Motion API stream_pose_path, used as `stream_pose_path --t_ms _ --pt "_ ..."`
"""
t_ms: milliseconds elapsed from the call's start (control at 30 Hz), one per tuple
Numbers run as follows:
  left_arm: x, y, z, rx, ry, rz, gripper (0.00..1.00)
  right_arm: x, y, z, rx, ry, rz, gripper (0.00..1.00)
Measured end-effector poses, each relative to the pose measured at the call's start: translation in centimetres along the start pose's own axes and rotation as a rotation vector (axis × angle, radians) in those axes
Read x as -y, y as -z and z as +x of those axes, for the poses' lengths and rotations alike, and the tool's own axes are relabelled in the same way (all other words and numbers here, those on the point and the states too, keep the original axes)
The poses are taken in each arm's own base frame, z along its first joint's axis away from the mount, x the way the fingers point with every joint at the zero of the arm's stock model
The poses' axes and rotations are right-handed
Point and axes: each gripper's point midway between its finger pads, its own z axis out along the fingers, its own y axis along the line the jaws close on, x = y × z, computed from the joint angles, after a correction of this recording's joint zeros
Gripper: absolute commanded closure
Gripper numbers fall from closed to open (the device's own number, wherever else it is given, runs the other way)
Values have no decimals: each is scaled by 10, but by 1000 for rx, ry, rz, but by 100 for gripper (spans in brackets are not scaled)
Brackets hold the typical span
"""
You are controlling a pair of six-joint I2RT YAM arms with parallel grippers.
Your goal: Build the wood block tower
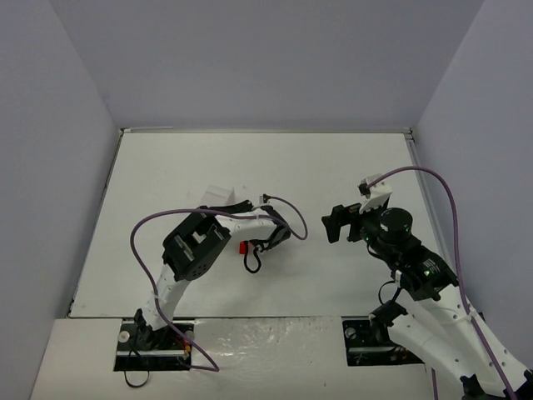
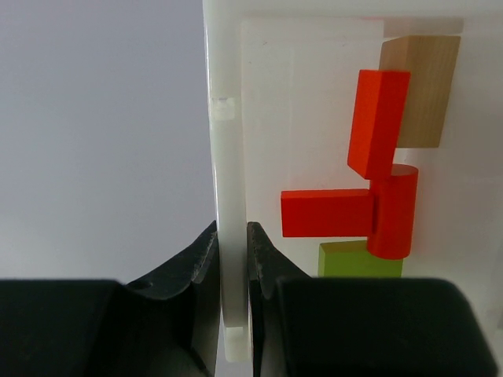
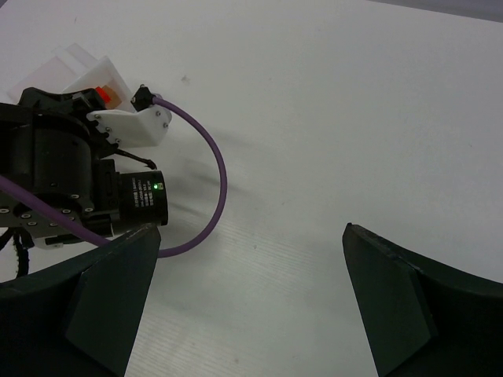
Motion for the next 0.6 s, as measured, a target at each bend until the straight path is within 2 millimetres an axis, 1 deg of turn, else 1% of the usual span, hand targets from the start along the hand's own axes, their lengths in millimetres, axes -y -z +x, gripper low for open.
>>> stream_pose_path --t_ms 100,267,600 --pt "8 -7 8 -30 -18 -10 100 0 -1 1 -7 0 0 0" --pt "6 -18 15 -45 -27 -55 100 0 -1 3 -14 1 1 0" --pt "6 -20 18 -51 -22 -56 100 0 0 4 -17 1 2 0"
